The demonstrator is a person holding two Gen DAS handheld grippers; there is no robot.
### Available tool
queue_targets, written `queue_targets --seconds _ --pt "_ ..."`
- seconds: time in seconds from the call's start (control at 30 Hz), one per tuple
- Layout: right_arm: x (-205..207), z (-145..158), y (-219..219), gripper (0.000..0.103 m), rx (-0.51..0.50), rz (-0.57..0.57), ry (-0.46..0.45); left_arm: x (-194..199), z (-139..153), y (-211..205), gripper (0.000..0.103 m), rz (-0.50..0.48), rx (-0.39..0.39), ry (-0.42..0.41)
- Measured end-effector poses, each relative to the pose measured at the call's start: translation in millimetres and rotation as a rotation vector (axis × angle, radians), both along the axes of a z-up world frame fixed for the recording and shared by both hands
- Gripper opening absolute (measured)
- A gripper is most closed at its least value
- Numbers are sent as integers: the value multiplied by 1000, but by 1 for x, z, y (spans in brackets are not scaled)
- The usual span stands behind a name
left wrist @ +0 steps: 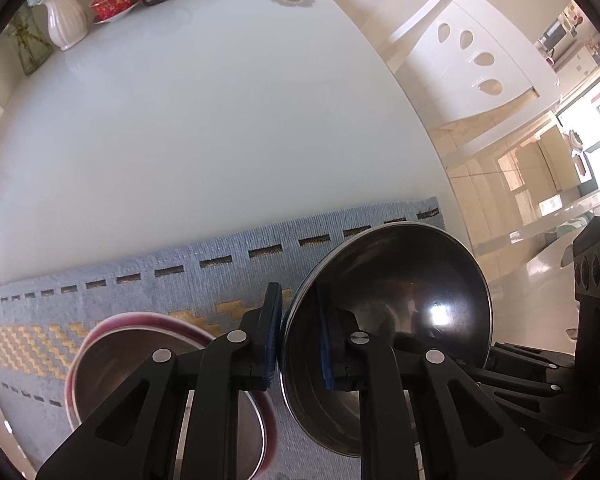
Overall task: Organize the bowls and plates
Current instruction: 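Lift the blue-outside steel bowl with both grippers and carry it toward the pink bowl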
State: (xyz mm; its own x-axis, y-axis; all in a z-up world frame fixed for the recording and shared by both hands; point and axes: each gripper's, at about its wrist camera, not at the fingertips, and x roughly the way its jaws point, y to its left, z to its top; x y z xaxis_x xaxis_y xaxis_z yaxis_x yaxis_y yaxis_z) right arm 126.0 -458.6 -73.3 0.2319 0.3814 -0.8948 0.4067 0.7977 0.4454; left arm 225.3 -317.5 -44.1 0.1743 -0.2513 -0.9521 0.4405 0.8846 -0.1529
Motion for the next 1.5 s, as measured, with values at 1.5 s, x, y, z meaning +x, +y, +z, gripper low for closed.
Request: queue_targets --seconds 1.5 --pt "17 64 114 19 -35 149 -106 -14 52 133 14 142 -32 -75"
